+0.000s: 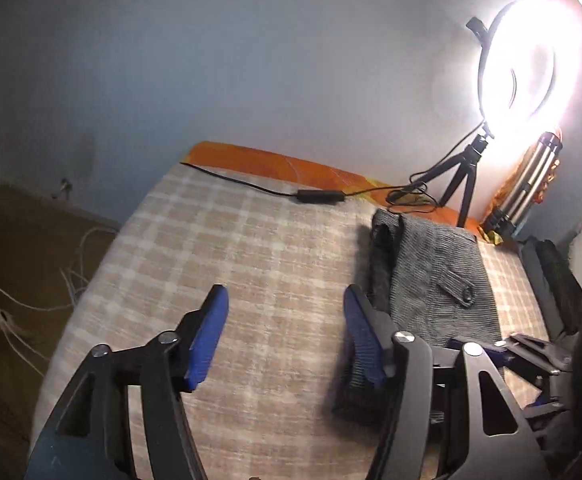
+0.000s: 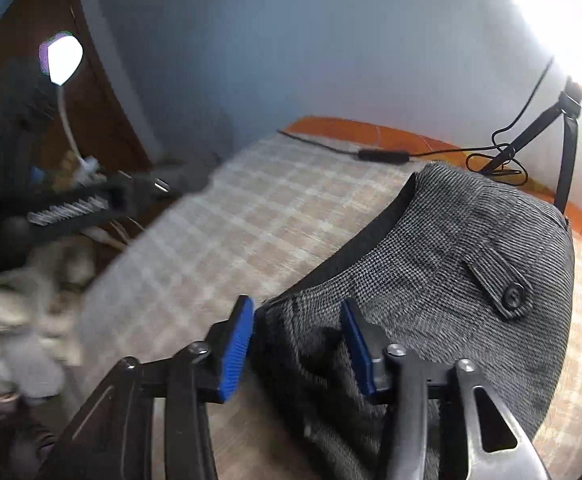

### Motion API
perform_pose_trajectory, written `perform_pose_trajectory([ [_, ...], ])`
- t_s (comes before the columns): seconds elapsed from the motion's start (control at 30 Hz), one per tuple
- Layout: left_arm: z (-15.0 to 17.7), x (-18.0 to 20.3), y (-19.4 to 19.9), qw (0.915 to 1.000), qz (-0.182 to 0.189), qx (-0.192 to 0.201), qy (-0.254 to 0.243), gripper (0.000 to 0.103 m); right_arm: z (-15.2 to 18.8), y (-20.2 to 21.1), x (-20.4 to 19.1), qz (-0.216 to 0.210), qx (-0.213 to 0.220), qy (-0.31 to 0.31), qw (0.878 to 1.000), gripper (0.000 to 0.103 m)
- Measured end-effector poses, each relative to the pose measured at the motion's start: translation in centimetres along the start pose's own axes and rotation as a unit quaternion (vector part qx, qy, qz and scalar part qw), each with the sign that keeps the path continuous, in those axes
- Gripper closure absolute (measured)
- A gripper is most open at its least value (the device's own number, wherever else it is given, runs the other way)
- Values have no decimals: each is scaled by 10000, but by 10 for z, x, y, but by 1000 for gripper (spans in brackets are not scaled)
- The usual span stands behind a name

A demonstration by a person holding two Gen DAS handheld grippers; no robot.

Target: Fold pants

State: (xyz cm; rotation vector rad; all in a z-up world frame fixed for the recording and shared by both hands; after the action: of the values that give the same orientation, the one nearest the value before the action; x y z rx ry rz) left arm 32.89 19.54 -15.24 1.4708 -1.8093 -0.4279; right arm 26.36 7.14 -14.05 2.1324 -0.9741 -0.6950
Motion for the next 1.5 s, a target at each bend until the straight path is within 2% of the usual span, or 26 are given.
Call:
perform_pose_trajectory([
  [0.07,2,8,-3,9998,179,-122,43,43,1,21,9,-143,179,-167,9996,35],
  [0.2,10,24,-6,9973,574,-353,291,36,5,48,43,-255,300,-675,9969,31],
  [0.33,29,43,-14,9899,1022,-740,647,35,13,66,94,-54,312,-1226,9919,25],
  [0.47,52,55,-23,9801,1240,-1156,1033,35,26,70,139,-31,172,-1706,9852,22],
  [0.6,69,61,-30,9749,1207,-1351,1295,35,36,66,172,-89,25,-2017,9794,19],
  [0.8,81,64,-37,9708,1050,-1448,1599,34,44,56,201,-268,-186,-2408,9700,19],
  [1.03,98,55,-45,9626,915,-1515,2053,34,45,39,205,-632,-362,-2605,9627,17],
  [1.1,101,46,-46,9589,911,-1425,2276,28,45,32,205,-727,-403,-2654,9606,17],
  [1.23,100,42,-49,9460,1142,-1240,2770,27,45,22,205,-881,-444,-2748,9564,17],
  [1.4,93,50,-54,9462,1157,-1056,2832,23,45,12,205,-1040,-493,-2897,9502,17],
  [1.5,88,48,-58,9385,1227,-970,3078,23,46,7,204,-1142,-542,-2981,9461,16],
])
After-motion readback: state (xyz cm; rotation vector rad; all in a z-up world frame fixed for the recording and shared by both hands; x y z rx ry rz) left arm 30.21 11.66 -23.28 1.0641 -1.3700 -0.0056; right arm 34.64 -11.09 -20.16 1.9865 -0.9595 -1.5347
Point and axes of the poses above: each gripper's, at about its wrist camera, not at the fingertips, and y roughly against the way its jaws point, x to its right, z to its underside, the point moved 9 cm from there along -y, roughly the way its jaws point, and after that the axes turned 7 degrees about z, right-handed, at the moved point
